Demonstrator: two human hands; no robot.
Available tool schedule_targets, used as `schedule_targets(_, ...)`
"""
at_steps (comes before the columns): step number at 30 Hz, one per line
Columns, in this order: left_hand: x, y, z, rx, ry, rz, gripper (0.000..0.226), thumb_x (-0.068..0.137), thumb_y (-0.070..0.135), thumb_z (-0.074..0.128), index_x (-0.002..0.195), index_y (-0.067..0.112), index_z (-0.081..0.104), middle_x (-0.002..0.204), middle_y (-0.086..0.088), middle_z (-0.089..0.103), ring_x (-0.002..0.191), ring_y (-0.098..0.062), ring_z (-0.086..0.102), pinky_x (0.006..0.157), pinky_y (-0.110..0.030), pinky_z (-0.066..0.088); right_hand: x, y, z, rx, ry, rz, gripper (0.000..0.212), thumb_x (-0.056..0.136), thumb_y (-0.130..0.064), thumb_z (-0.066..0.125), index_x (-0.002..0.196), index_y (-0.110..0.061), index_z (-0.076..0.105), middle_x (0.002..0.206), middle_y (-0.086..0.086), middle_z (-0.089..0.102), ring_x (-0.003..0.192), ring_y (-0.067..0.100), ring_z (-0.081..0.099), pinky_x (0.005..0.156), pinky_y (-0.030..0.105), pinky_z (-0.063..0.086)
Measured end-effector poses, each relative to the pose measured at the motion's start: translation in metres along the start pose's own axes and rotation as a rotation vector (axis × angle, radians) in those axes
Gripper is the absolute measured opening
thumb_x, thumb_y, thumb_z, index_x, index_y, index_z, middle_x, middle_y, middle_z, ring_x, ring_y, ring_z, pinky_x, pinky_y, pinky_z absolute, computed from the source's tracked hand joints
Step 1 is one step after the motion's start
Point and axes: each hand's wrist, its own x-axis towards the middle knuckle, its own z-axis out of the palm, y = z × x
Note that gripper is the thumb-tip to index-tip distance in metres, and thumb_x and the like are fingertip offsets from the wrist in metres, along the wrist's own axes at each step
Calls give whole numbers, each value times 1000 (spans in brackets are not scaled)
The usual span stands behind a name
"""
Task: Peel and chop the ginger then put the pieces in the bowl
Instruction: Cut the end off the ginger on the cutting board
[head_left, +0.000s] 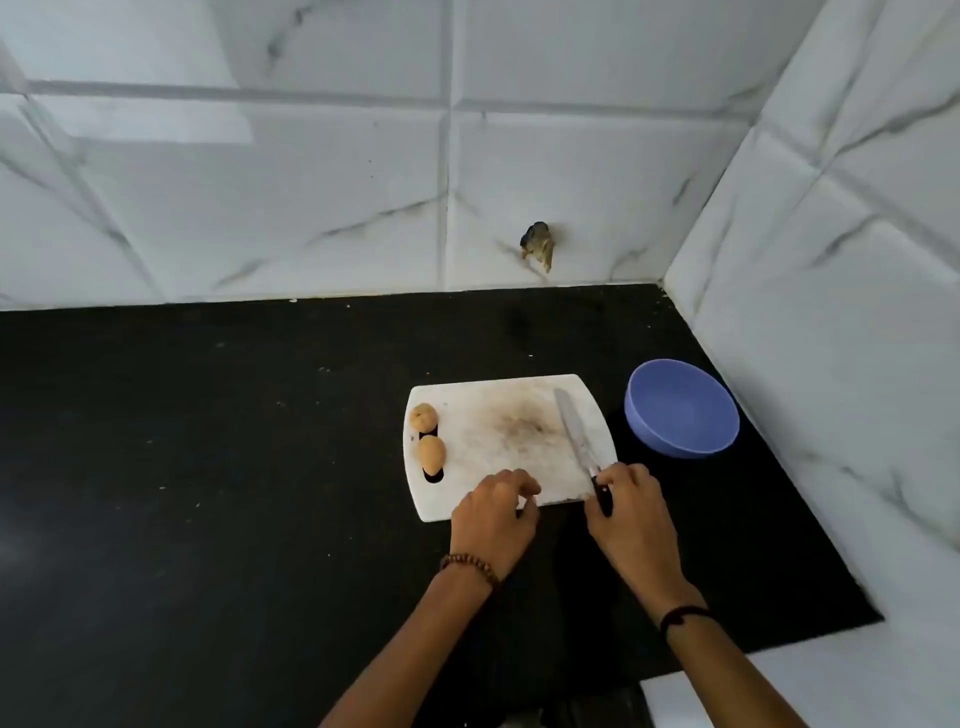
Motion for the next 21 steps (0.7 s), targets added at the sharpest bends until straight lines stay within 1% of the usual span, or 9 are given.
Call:
schedule_targets(3, 2, -2, 1, 16, -5, 0, 16, 90, 27, 54, 104, 31, 61, 106, 17, 62, 95, -3, 57, 78, -24, 51, 4, 4, 1, 11, -20, 52, 17, 92, -28, 64, 102, -21, 52, 106, -3, 48, 91, 11, 52, 75, 27, 53)
schedule_targets(8, 4, -6, 3, 13, -10, 4, 17, 91, 26, 53, 106, 30, 60, 108, 15, 62, 98, -3, 56, 80, -24, 50, 12, 3, 3, 12, -53, 74, 20, 92, -21, 65, 103, -19, 48, 105, 0, 51, 87, 11, 53, 72, 24, 50)
schedule_targets(11, 7, -5, 3, 14, -5, 10, 17, 91, 25, 53, 106, 29, 60, 108, 15, 62, 98, -4, 56, 81, -24, 49, 18, 1, 3, 32, -79, 91, 22, 90, -20, 68, 101, -18, 49, 101, 1, 53, 86, 12, 56, 72, 27, 54)
schedule_targets(13, 10, -4, 3, 15, -6, 13, 18, 91, 24, 53, 107, 28, 61, 109, 14, 62, 100, -6, 56, 81, -25, 49, 21, 1, 3, 63, -144, 131, 22, 87, -19, 70, 95, -17, 50, 97, 2, 53, 82, 14, 57, 67, 27, 54)
schedule_targets(14, 11, -4, 4, 14, -9, 11, 18, 91, 24, 53, 107, 28, 60, 109, 14, 62, 101, -7, 56, 82, -26, 49, 23, 0, 3, 93, -185, 154, 22, 86, -18, 71, 92, -16, 50, 94, 2, 54, 79, 13, 57, 62, 25, 52)
schedule_targets(16, 12, -4, 4, 11, -17, 3, 19, 91, 25, 53, 108, 28, 60, 110, 14, 61, 102, -7, 55, 82, -25, 48, 24, -3, 2, 215, -290, 222, 19, 84, -13, 71, 92, -14, 54, 91, 3, 58, 74, 12, 59, 56, 19, 46)
schedule_targets(17, 12, -4, 4, 11, -18, 2, 19, 91, 25, 53, 108, 28, 60, 111, 14, 61, 102, -6, 54, 82, -25, 48, 23, -6, 1, 330, -341, 280, 18, 84, -9, 71, 95, -13, 57, 91, 4, 62, 75, 14, 64, 57, 20, 50)
schedule_targets(19, 14, -5, 4, 23, -1, 3, 19, 90, 24, 53, 108, 28, 60, 110, 13, 61, 103, -7, 54, 82, -25, 47, 22, -14, -1, 627, -431, 409, 21, 84, 1, 69, 102, -7, 61, 93, 12, 68, 79, 22, 72, 68, 30, 60)
schedule_targets(21, 16, -8, 0, 64, 67, 3, 18, 89, 22, 55, 104, 28, 63, 106, 13, 62, 102, -8, 53, 80, -25, 47, 20, -23, -2, 813, -489, 466, 23, 83, 8, 67, 104, 1, 61, 95, 20, 70, 83, 28, 73, 71, 32, 61)
